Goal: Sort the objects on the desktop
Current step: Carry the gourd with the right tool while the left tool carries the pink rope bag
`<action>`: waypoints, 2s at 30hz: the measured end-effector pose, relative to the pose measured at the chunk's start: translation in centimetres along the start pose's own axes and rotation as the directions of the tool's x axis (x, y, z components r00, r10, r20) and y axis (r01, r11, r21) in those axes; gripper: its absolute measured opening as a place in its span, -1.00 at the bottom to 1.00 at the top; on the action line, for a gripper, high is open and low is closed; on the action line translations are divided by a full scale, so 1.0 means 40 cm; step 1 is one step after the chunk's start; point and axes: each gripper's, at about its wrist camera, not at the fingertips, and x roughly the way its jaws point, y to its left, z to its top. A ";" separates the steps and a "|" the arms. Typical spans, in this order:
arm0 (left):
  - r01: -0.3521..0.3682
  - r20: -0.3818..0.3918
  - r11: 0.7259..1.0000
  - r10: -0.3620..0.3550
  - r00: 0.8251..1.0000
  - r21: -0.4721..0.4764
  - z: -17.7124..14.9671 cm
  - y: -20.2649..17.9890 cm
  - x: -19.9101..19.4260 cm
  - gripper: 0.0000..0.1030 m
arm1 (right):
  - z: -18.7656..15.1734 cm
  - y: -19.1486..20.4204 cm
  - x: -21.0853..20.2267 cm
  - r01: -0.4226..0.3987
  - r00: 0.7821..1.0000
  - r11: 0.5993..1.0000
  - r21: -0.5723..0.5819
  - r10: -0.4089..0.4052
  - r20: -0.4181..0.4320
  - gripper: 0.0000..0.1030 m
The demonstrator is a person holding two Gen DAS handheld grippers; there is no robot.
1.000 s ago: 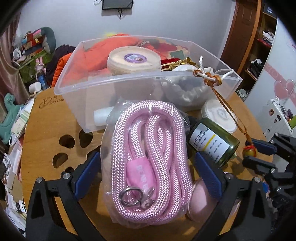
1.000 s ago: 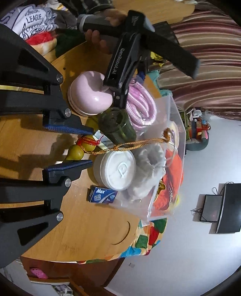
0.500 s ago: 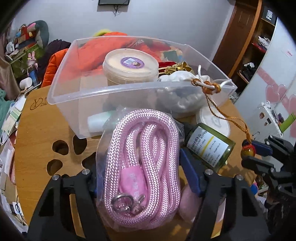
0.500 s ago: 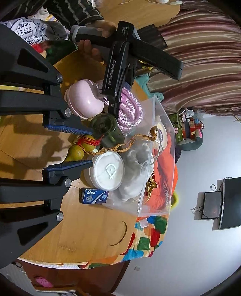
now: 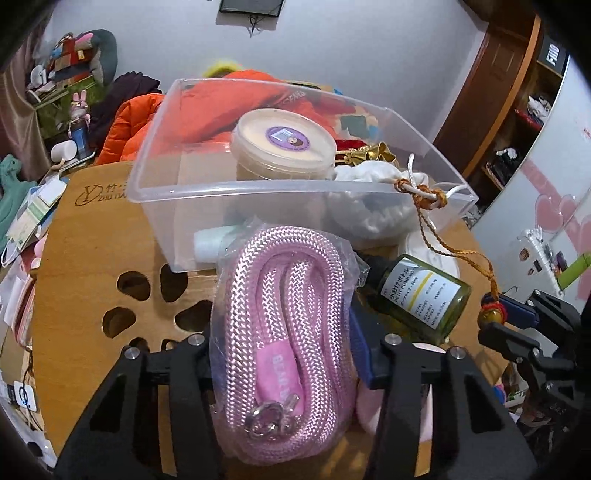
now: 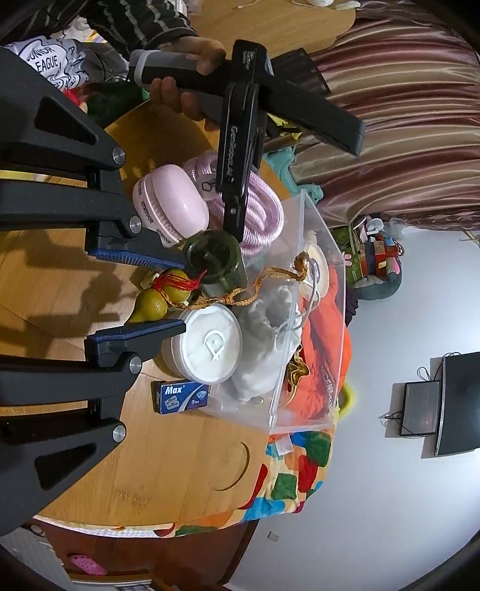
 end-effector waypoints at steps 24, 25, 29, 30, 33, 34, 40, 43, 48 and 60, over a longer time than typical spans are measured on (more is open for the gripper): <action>-0.019 0.217 1.000 0.020 0.976 -0.005 0.001 -0.001 -0.180 -0.52 | 0.067 -0.002 -0.023 0.017 0.998 1.000 -0.001 -0.017 0.068 -0.52; -0.021 0.227 1.000 0.021 0.974 -0.004 0.004 -0.002 -0.188 -0.52 | 0.074 -0.001 -0.026 0.018 0.997 1.000 -0.004 -0.018 0.076 -0.52; -0.019 0.269 1.000 0.017 0.963 0.007 0.014 -0.011 -0.228 -0.52 | 0.100 0.002 -0.034 0.023 0.994 1.000 -0.015 -0.021 0.105 -0.52; -0.019 0.279 1.000 0.015 0.960 0.011 0.016 -0.014 -0.238 -0.52 | 0.107 0.002 -0.036 0.022 0.994 1.000 -0.017 -0.020 0.111 -0.52; -0.018 0.306 1.000 0.015 0.952 0.010 0.030 -0.018 -0.258 -0.52 | 0.126 0.002 -0.039 0.023 0.991 0.999 -0.024 -0.020 0.131 -0.52; -0.019 0.316 1.000 0.015 0.949 0.011 0.036 -0.018 -0.266 -0.52 | 0.132 0.001 -0.038 0.024 0.990 0.999 -0.025 -0.021 0.137 -0.52; -0.022 0.353 1.000 0.014 0.936 0.019 0.074 -0.017 -0.296 -0.52 | 0.167 -0.013 -0.038 0.026 0.986 0.999 -0.020 -0.022 0.168 -0.52; -0.031 0.364 0.999 0.018 0.931 0.029 0.096 -0.019 -0.299 -0.52 | 0.186 -0.022 -0.032 0.026 0.984 1.000 -0.018 -0.022 0.179 -0.52; -0.043 0.367 0.998 0.024 0.930 0.043 0.137 -0.016 -0.283 -0.52 | 0.217 -0.039 -0.012 0.026 0.982 1.000 -0.016 -0.023 0.190 -0.52; -0.064 0.330 0.998 0.052 0.942 0.025 0.226 0.026 -0.184 -0.52 | 0.281 -0.084 0.090 0.024 0.986 1.000 0.001 -0.024 0.166 -0.52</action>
